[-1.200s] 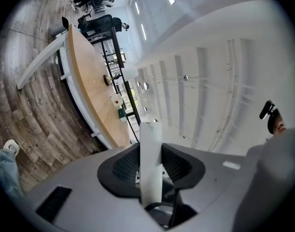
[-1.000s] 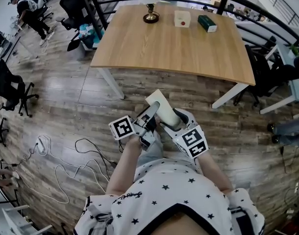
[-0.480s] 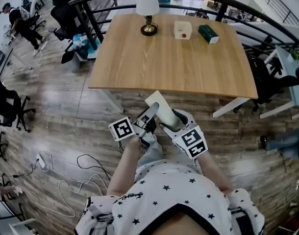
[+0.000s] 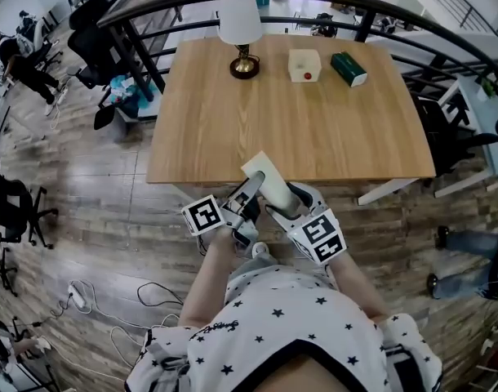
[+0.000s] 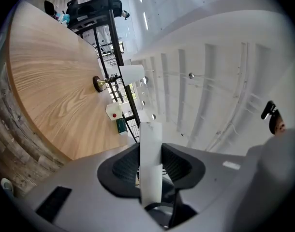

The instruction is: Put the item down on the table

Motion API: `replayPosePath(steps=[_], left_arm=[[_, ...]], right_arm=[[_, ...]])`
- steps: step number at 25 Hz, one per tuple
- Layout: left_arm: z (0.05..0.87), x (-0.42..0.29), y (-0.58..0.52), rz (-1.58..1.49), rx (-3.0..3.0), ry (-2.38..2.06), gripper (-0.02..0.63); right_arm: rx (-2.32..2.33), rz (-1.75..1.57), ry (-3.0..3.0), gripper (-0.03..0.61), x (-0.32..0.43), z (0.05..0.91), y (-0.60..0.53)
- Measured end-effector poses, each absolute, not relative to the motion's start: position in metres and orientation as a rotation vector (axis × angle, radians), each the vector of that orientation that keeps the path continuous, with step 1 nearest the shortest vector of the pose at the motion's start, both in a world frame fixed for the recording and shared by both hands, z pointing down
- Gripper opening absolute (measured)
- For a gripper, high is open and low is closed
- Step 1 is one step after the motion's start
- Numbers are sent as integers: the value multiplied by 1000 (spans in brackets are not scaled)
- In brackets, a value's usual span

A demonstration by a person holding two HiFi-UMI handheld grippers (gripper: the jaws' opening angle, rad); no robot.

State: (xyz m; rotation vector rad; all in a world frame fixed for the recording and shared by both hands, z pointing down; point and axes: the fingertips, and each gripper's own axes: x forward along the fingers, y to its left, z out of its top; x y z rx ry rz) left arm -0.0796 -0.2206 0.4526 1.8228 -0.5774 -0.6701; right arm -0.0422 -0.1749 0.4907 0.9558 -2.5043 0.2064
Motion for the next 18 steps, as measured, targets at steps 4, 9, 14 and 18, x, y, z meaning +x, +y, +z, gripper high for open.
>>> replayPosePath(steps=[4,9,14,18], left_arm=[[459,-89,-254,-628,1846,-574,144],[471,-93,-294,-576,1868,-564,144],[478,-90,-320,-565,1845,-541,144],[487,-85,-342,-557,1833,-546,144]], right_arm=[[985,227,-2491,291,-51,494,-206],[1019,248,-2469,290,-55,504,-244],[1030,266,-2444,290,-55,513,-270],[1022,292,-2432,290,-51,523,-291]])
